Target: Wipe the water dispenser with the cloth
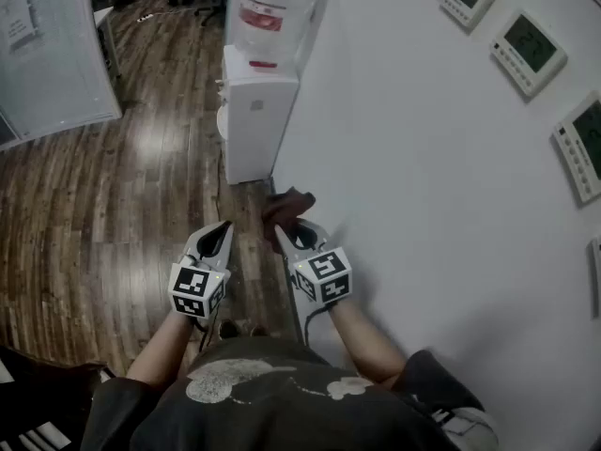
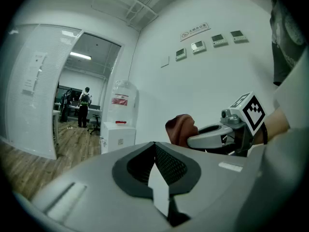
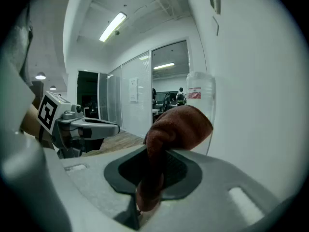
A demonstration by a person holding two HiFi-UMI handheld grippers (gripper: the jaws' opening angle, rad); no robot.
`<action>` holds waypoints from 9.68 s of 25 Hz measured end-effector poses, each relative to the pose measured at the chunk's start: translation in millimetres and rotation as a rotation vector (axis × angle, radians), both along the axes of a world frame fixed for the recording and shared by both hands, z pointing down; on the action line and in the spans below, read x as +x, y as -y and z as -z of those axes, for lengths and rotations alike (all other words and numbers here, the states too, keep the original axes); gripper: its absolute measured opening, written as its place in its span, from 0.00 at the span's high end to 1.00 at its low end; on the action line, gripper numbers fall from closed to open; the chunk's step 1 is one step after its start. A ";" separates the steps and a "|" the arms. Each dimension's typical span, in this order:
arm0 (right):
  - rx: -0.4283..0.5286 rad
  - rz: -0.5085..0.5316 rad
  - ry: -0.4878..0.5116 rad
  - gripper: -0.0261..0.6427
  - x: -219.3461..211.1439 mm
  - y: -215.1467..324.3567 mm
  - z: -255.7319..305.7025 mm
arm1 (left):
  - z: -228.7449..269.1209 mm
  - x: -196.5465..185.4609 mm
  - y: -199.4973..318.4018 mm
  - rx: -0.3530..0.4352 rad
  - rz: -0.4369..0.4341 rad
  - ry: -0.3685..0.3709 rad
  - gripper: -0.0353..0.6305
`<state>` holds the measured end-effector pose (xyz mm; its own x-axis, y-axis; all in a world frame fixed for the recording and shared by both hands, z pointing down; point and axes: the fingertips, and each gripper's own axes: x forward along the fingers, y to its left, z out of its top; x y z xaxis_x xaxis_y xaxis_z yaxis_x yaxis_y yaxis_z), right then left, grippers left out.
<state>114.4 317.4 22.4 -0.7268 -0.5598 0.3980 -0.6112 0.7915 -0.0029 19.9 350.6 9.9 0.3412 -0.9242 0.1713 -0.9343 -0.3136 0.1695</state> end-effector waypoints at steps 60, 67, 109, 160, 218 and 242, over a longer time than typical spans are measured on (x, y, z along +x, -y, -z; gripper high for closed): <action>-0.084 -0.159 0.146 0.87 -116.9 260.4 -68.8 | -60.3 -131.7 232.7 -0.076 0.100 -0.032 0.92; -0.089 -0.133 0.125 0.87 -128.7 315.8 -78.4 | -64.3 -136.5 301.4 -0.095 0.120 -0.024 0.92; 0.042 -0.461 -0.034 0.87 -140.1 548.2 -143.4 | -121.0 -182.0 483.7 -0.151 0.040 -0.108 0.92; 0.149 -0.861 0.372 0.87 -46.6 554.5 -289.1 | -318.2 -151.4 495.0 0.015 0.029 -0.077 0.92; 0.063 -0.695 0.266 0.87 -52.6 563.7 -598.4 | -557.9 -132.8 512.3 0.202 -0.063 0.093 0.92; -0.086 -0.172 0.039 0.87 -211.3 503.9 -757.6 | -677.7 -162.1 511.1 0.002 0.008 0.085 0.92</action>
<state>-96.8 -186.5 780.0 -0.6388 -0.6422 0.4236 -0.7358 0.6709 -0.0924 -142.1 -160.5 687.6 0.3178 -0.9273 0.1979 -0.9479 -0.3059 0.0887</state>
